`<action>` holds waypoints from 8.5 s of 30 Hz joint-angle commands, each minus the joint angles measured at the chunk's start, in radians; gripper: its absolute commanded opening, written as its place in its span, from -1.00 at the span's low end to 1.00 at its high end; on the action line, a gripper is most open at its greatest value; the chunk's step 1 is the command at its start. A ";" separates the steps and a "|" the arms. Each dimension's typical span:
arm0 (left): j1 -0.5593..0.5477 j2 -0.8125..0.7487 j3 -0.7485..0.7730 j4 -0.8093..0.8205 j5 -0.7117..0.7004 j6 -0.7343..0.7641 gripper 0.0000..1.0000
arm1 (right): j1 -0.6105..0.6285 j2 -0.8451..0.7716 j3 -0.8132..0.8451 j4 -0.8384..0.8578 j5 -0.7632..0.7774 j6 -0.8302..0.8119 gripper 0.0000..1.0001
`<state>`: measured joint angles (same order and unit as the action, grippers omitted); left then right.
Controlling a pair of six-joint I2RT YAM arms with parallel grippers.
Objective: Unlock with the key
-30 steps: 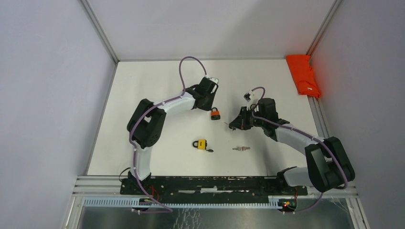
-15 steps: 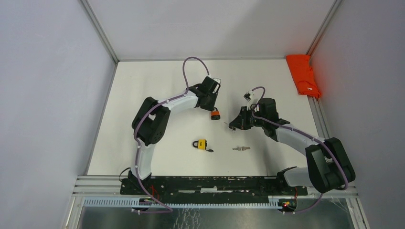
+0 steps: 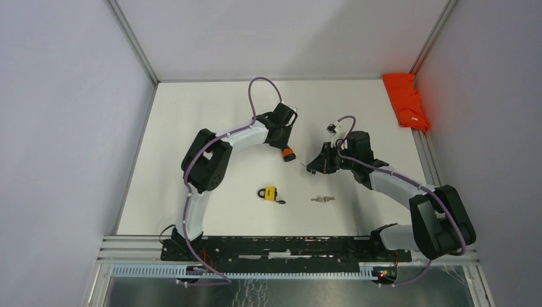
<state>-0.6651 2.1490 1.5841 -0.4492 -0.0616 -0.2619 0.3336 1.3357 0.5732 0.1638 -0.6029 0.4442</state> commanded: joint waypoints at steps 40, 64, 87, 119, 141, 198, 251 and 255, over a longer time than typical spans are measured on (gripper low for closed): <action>0.191 -0.281 -0.387 0.331 0.218 -0.330 -0.96 | 0.031 0.197 -0.096 0.516 -0.060 0.266 -1.00; 0.197 -0.376 -0.554 0.218 0.084 -0.262 -0.90 | 0.050 0.221 -0.039 0.436 -0.067 0.197 -1.00; 0.114 -0.529 -0.512 0.055 -0.054 -0.153 -0.96 | 0.048 0.157 -0.032 0.391 -0.087 0.157 -1.00; 0.003 -0.250 -0.390 0.084 -0.083 -0.138 -0.96 | 0.018 0.105 -0.052 0.353 -0.084 0.146 -1.00; 0.053 -0.321 -0.222 0.055 0.000 0.062 -0.68 | -0.004 0.077 -0.068 0.327 -0.090 0.129 -1.00; 0.094 -0.406 -0.271 0.095 0.356 0.463 -0.37 | -0.004 -0.150 -0.029 0.210 -0.082 0.148 -1.00; 0.069 -0.021 0.010 -0.133 0.317 0.580 0.31 | -0.022 -0.272 0.047 0.117 -0.086 0.105 -1.00; 0.068 0.005 0.010 -0.129 0.304 0.566 0.30 | -0.022 -0.270 0.048 0.123 -0.089 0.105 -1.00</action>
<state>-0.5896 2.1212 1.5791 -0.5980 0.2214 0.3096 0.3176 1.0805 0.5934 0.2447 -0.6807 0.5598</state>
